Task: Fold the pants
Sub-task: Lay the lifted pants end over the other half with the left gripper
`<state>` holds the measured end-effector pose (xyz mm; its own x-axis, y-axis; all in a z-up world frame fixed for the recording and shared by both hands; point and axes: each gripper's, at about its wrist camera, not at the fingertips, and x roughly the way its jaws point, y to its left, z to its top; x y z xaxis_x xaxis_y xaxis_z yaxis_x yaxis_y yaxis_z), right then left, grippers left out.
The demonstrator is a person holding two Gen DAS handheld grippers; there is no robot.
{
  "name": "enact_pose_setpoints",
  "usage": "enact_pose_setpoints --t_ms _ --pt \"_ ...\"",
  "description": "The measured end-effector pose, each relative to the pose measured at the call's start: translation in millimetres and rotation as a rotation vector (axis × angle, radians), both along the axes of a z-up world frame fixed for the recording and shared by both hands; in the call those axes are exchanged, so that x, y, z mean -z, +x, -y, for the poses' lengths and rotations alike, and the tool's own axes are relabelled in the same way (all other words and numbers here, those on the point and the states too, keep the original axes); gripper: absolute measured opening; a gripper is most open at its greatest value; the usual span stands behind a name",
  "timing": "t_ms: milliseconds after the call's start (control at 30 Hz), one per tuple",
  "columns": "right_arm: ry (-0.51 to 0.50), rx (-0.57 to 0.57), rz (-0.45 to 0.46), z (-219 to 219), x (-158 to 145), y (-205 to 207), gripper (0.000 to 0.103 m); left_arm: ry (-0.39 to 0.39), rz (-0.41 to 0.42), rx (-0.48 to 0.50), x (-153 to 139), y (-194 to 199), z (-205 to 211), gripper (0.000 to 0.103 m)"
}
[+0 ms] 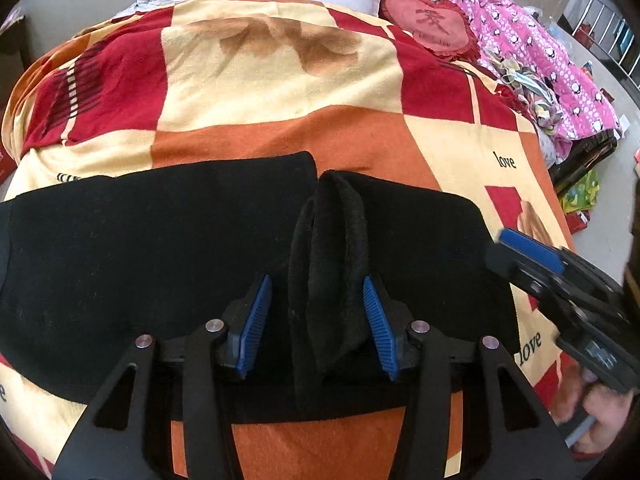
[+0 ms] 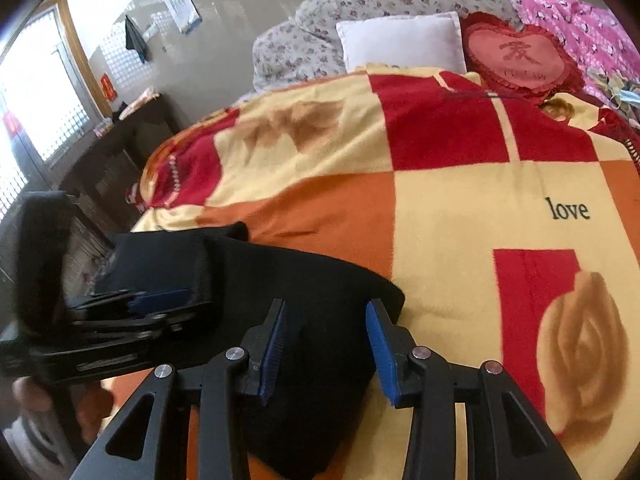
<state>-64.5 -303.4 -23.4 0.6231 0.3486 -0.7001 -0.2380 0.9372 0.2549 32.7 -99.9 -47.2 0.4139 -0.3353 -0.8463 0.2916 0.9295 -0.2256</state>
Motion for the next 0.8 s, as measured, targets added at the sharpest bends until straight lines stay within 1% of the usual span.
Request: enact_pose_setpoints --t_ms 100,167,233,333,467,567,667,800 --pt "-0.026 -0.025 -0.005 -7.6 -1.8 -14.3 0.040 -0.002 0.004 -0.005 -0.1 -2.0 -0.5 0.047" --pt "-0.031 -0.031 -0.021 -10.2 3.2 -19.3 0.040 -0.004 0.006 -0.007 0.0 -3.2 -0.9 0.047" --pt "-0.059 -0.026 -0.017 -13.7 9.9 -22.8 0.040 -0.009 0.007 -0.010 0.3 -3.6 -1.5 0.047" --pt "-0.099 -0.021 -0.040 -18.1 20.9 -23.0 0.040 -0.016 0.006 -0.017 0.2 -4.9 -2.6 0.047" --pt "-0.105 -0.018 -0.045 -18.4 14.2 -27.2 0.040 -0.015 0.002 -0.020 -1.2 -7.4 -4.0 0.047" --pt "-0.093 -0.032 -0.021 -20.2 2.6 -31.7 0.040 -0.019 0.001 -0.024 -2.7 -9.9 -6.9 0.047" --pt "-0.103 -0.036 -0.002 -25.7 -5.0 -31.3 0.040 -0.022 0.003 -0.035 -5.4 -15.0 -13.7 0.047" --pt "-0.107 -0.039 -0.003 -32.6 -6.0 -24.9 0.040 -0.028 0.013 -0.053 -10.5 -21.6 -26.4 0.047"
